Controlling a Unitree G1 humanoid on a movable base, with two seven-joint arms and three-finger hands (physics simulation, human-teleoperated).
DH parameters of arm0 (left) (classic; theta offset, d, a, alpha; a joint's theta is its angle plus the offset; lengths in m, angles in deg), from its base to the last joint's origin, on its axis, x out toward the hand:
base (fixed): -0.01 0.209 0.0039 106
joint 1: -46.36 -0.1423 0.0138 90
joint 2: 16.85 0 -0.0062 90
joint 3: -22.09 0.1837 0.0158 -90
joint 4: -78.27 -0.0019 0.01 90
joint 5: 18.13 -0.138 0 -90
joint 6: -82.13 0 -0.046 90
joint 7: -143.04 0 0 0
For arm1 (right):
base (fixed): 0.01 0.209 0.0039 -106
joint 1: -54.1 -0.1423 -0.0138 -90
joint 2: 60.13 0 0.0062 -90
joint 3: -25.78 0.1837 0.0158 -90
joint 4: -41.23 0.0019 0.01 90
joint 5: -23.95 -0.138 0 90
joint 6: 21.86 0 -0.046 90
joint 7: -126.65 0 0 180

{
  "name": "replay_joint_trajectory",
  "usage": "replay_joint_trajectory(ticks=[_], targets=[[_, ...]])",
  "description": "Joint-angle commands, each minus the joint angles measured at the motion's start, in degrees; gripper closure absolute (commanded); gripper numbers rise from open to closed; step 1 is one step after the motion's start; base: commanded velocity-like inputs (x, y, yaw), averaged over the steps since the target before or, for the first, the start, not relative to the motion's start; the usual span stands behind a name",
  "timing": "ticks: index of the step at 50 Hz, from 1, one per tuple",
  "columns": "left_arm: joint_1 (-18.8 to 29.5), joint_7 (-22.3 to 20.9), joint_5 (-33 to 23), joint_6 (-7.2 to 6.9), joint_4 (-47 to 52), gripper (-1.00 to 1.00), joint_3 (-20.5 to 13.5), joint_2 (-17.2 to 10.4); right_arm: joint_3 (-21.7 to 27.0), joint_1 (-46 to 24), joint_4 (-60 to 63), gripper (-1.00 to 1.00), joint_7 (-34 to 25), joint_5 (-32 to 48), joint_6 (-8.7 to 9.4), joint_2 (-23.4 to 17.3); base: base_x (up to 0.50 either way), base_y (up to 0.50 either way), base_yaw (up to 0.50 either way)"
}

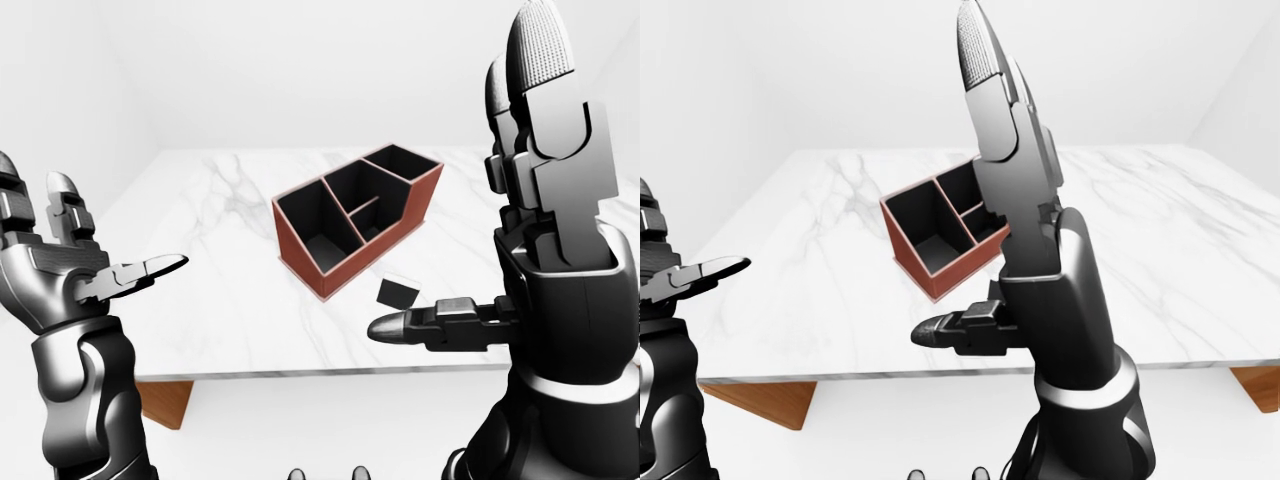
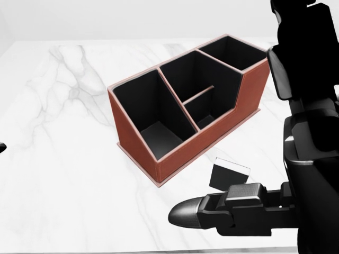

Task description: Pick up the book and place it in the left compartment of the caddy.

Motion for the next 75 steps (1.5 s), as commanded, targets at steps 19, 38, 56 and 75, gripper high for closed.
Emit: replay_joint_trajectory(ticks=[19, 38, 56, 75], targets=[[0.2, 1.1, 2.1, 0.0, 3.5, -1.0, -1.3, -0.6, -2.6, 1.1, 0.0, -1.0, -0.3, 1.4, 0.0, -1.1, 0.5, 0.0, 0.0], [0.1, 0.8, 1.6, 0.0, 2.3, -1.0, -0.8, -0.4, 2.1, 3.8, 0.0, -1.0, -9.2, 26.1, 0.0, 6.5, 0.08, 0.0, 0.0], [0.1, 0.7, 1.1, 0.0, 1.8, -1.0, -0.5, -0.3, 7.6, 14.3, 0.0, -1.0, -9.2, 30.0, 0.0, 6.5, 0.0, 0.0, 0.0], [0.1, 0.7, 0.2, 0.0, 2.0, -1.0, 0.1, 0.0, 5.7, 23.6, 0.0, -1.0, -9.2, 25.8, 0.0, 6.5, 0.0, 0.0, 0.0]])
